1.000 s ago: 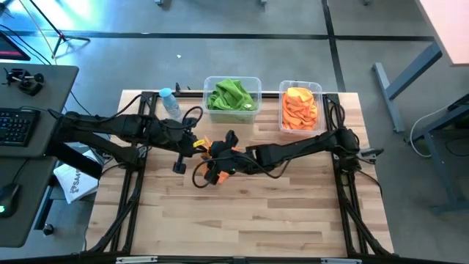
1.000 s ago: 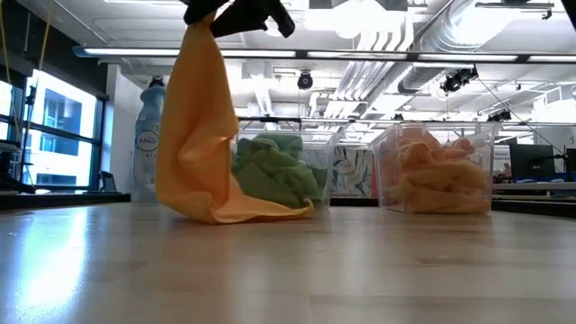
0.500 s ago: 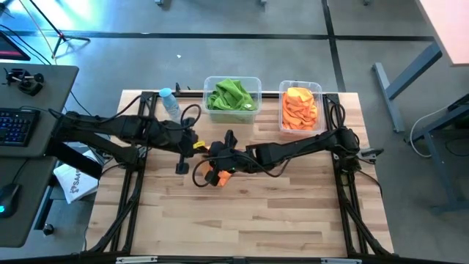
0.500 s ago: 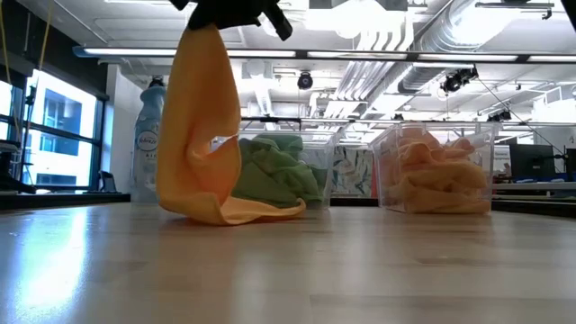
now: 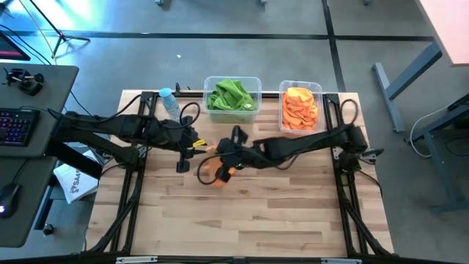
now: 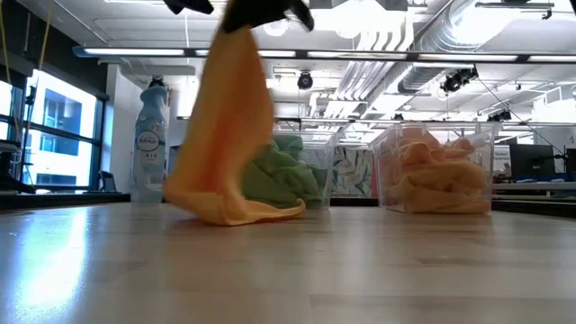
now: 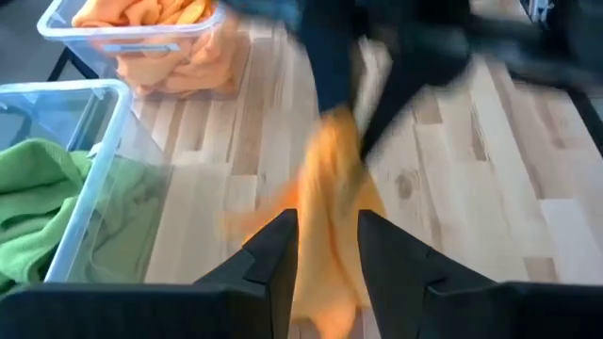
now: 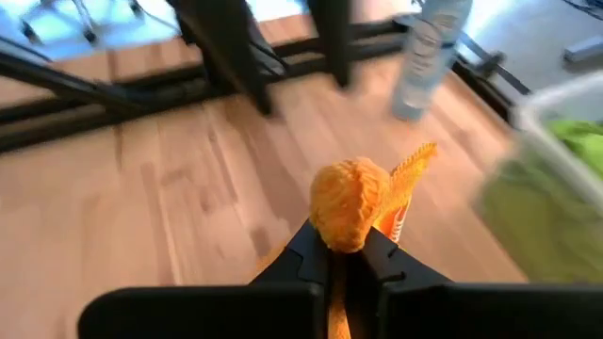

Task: Sort microfiber towel by color & place in baskets
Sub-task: Put the yellow towel into the right transparent bin

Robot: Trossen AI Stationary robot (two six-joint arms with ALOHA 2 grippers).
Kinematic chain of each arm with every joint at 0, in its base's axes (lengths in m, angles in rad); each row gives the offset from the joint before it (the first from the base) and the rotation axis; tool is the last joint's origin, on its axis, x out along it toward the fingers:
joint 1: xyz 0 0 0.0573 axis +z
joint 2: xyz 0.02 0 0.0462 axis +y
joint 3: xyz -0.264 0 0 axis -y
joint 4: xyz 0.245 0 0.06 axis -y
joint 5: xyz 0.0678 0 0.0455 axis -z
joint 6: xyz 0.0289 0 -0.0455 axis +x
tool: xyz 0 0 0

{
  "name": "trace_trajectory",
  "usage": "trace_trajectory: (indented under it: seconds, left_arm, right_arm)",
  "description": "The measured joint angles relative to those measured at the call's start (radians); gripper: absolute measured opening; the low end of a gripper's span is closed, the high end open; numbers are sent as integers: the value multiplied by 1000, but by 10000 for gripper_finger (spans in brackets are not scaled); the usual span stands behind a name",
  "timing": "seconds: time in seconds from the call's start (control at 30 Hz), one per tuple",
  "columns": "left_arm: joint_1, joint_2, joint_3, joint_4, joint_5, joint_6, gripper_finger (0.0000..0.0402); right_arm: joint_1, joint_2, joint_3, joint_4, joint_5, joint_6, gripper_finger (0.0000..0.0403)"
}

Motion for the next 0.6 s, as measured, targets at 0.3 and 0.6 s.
trace_trajectory:
  seconds: [0.3, 0.6]
  left_arm:
    - [1, -22, 0, -28, 5, -48, 95]
    - [1, -19, -1, -55, -78, -92, 94]
  right_arm:
    - [-20, -221, 0, -310, 192, -21, 2]
    - [-80, -471, 0, -429, 444, -123, 1]
